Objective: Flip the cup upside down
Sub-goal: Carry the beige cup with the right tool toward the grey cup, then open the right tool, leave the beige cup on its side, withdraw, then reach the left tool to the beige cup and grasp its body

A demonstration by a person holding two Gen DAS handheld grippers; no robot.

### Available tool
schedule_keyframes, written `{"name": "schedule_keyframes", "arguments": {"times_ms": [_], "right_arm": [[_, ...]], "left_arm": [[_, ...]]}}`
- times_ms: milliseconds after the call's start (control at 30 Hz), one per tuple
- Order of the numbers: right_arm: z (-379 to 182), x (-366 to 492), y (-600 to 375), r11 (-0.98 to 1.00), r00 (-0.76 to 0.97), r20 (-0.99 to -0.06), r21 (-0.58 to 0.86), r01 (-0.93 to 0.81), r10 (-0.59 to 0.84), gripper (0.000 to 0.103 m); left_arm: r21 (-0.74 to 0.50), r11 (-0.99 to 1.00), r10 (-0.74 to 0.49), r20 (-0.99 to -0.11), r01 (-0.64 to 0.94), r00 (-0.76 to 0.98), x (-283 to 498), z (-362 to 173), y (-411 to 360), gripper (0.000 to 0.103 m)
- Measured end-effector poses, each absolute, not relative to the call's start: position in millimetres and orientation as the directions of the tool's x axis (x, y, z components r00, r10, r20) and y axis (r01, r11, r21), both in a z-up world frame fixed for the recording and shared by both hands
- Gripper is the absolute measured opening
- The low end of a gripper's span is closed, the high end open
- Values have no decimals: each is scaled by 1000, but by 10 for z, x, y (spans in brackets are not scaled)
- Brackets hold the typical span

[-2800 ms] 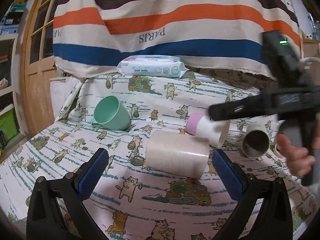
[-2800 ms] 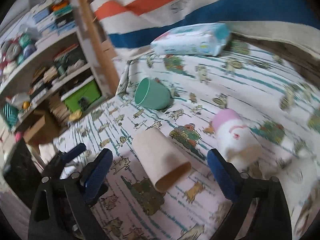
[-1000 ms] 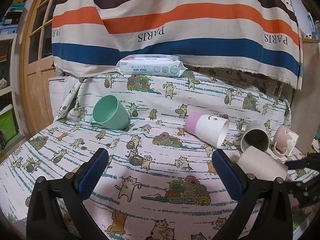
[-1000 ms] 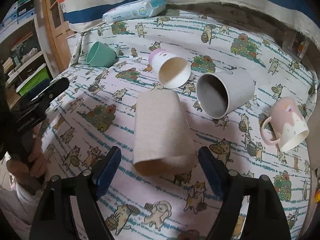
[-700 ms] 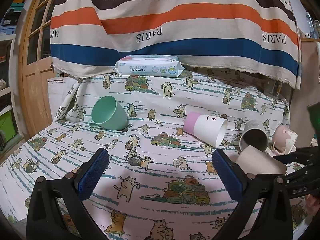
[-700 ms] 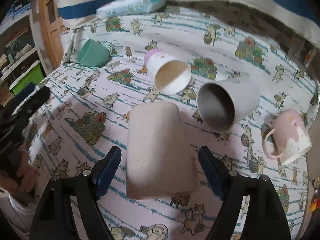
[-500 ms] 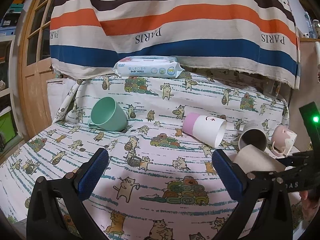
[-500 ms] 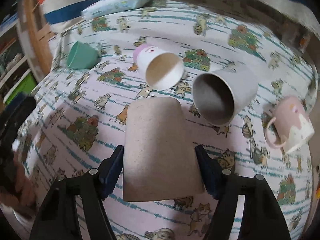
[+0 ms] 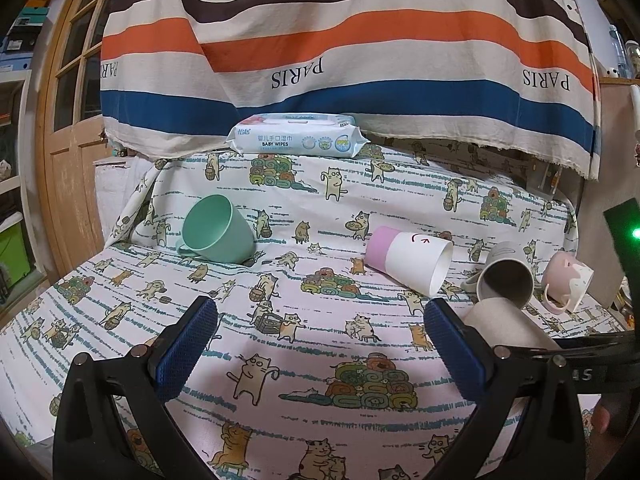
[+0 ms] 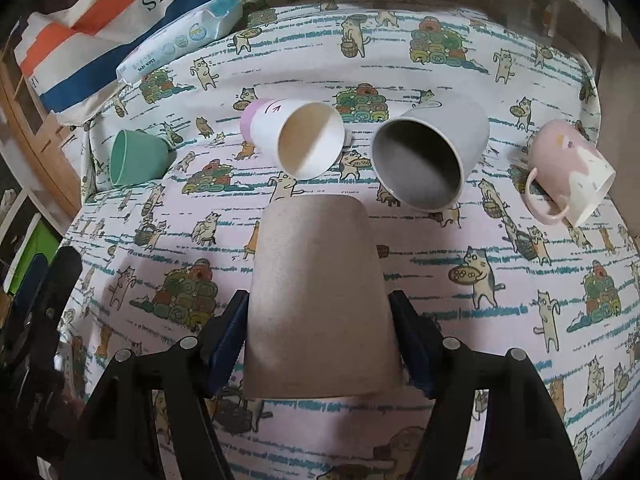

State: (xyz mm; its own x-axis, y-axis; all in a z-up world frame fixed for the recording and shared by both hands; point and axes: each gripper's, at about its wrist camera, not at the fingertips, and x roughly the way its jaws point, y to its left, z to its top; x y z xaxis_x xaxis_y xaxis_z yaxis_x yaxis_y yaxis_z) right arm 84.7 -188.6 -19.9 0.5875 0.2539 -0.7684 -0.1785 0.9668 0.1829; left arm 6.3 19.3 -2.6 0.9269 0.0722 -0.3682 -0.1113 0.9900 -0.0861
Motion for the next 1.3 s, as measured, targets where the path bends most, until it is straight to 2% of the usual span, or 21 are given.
{"name": "schedule_keyframes", "arguments": {"times_ms": [200,267,467,567,600,700,933,1133,1300], "right_arm": [[-37,690,-2092,954,652,-697,207,-218,300,72],[57,606,-2234,957,716,-636,185,-223,290,72],[233,385,-2701,992,901,-414,48,-119,128,86],[239,327,-2925,997,934,-348,42,-72,82,87],[228,314,-3004,997,942,-329,48,-58,71,91],[196,282,-3181,999,955,-296,49,-12,26,103],[69,264,-3437,998,960,-278,41,52,-39,103],[42,264,-3505,997,959,-282,58,42,-24,103],[44,234,-3378,998,960,-274,-20,59,-63,103]], "left_arm": [[-86,990,72,-369,-111,927,63,-28,195,103],[-86,990,72,-370,-112,926,62,-27,199,103],[-84,990,73,-379,-113,923,70,-27,199,103],[-81,991,72,-379,-111,923,79,-23,193,103],[-80,991,71,-378,-109,923,77,-22,189,103],[-74,992,69,-377,-104,924,78,-24,177,103],[-69,993,66,-379,-99,923,85,-27,166,103],[-67,993,62,-380,-94,923,94,-29,154,103],[-60,992,81,-386,-112,919,94,-33,142,103]]}}
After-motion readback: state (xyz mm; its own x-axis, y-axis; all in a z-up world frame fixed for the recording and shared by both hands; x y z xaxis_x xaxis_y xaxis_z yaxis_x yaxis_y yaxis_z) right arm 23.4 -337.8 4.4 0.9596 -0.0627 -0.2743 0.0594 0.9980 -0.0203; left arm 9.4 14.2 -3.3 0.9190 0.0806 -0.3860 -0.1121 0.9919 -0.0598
